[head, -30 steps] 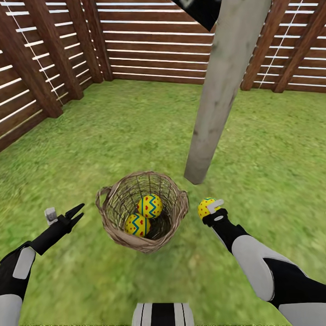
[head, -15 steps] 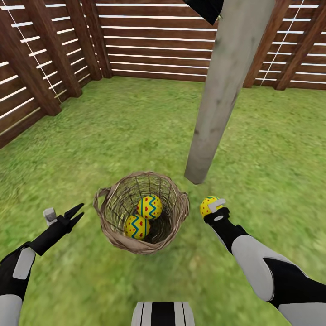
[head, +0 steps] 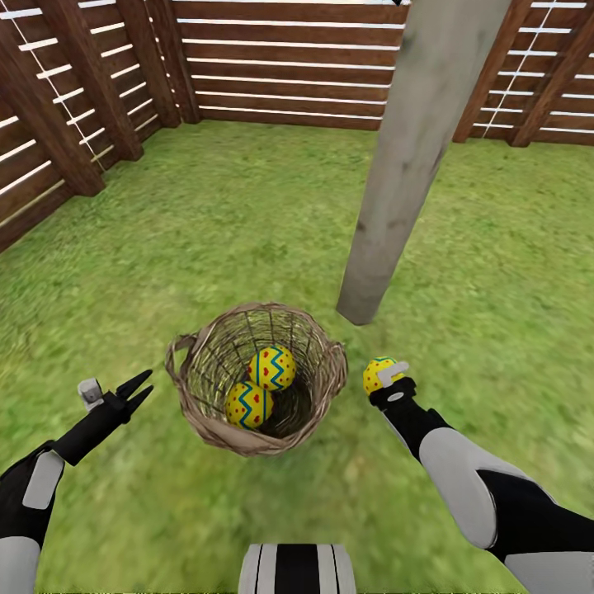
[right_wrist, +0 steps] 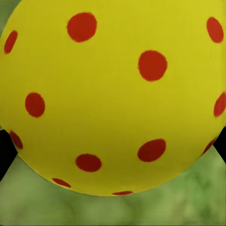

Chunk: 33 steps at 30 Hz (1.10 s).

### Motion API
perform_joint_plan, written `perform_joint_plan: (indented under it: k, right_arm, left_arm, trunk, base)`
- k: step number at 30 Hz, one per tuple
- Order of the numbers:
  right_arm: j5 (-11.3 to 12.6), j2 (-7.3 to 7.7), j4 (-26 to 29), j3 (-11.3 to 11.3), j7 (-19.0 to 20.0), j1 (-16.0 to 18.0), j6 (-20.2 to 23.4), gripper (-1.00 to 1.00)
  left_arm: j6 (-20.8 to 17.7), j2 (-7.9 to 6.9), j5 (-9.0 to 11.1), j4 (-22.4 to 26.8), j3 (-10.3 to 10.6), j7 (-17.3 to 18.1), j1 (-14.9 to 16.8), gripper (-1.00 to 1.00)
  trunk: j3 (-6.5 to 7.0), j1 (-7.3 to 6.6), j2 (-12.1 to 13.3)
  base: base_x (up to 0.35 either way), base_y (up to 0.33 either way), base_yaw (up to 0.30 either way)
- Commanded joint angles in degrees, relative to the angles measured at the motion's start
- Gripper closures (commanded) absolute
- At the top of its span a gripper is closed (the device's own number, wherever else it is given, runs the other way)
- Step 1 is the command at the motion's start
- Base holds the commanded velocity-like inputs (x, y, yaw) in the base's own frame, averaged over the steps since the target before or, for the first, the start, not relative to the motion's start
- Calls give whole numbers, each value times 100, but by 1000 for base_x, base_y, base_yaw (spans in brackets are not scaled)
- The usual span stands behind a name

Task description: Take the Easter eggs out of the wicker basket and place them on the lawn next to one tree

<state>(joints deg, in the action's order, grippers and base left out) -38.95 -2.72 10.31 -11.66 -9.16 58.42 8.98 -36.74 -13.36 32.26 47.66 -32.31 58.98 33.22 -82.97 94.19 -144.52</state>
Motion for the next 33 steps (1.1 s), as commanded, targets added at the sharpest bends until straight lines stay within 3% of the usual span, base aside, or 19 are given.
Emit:
perform_joint_plan:
  k: [1,17,25,33]
  right_arm:
    - [-60,-7,6,-43,-7,2,25,100]
    - [-60,3,261,-59,8,1,5,100]
    - [-60,0,262,-56,37,-6,14,100]
    - [-60,-2,261,-56,33,-6,25,100]
  left_arm:
    - [-40,0,20,-2,-4,8,3,-100]
    - [-40,0,32,-11,-4,8,0,-100]
    - [-35,0,37,-19,-4,11,0,-100]
    - [-39,0,34,-11,-4,13,1,-100]
  trunk:
    - [-26,1,-3]
    - [-381,42,-24]
    - [-381,42,-24]
    - [-558,63,-35]
  base:
    - [0,0,0]
    - [0,0,0]
    - [0,0,0]
    - [0,0,0]
